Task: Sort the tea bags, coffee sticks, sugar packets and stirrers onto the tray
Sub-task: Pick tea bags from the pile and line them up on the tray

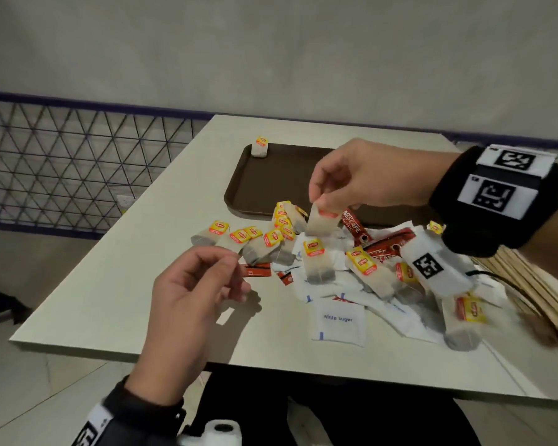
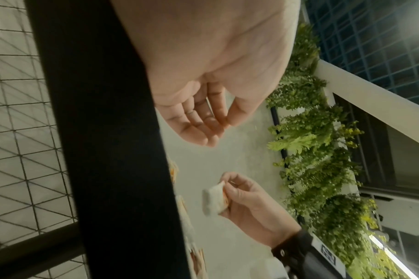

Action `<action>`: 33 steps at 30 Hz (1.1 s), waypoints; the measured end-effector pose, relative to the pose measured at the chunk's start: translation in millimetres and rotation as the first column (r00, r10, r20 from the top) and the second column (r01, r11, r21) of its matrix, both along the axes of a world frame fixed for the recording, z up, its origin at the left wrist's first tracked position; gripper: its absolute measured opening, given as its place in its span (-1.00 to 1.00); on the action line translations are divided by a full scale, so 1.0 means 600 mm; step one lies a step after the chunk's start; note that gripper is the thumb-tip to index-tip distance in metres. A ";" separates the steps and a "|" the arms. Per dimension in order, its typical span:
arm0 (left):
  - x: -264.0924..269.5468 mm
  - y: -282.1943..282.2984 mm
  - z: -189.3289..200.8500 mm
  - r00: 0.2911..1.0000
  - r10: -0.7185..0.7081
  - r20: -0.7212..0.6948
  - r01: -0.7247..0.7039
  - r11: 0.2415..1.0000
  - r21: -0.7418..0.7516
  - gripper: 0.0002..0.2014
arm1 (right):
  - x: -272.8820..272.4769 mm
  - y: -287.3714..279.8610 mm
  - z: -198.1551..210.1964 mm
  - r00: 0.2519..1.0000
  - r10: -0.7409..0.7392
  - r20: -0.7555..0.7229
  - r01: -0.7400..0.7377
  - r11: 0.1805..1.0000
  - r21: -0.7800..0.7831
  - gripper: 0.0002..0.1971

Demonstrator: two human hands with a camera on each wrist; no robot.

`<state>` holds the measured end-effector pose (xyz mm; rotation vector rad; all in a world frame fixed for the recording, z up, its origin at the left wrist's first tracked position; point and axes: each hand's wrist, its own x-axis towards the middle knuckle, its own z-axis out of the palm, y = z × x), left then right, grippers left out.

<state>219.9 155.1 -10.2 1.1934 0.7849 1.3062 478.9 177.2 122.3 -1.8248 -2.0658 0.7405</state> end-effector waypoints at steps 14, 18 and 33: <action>-0.005 -0.008 -0.007 0.994 -0.022 -0.109 0.032 0.995 0.090 -0.82 | -0.036 -0.004 -0.048 0.972 0.147 0.181 -0.123 0.983 -0.139 -0.82; -0.006 -0.008 -0.008 0.992 -0.026 -0.123 0.038 0.994 0.101 -0.81 | -0.032 -0.004 -0.058 0.976 0.109 0.191 -0.080 0.985 -0.151 -0.78; -0.005 -0.006 -0.016 0.994 -0.011 -0.106 0.028 0.987 0.159 -0.87 | -0.031 -0.017 -0.065 0.971 0.069 0.227 0.002 0.954 -0.299 -0.79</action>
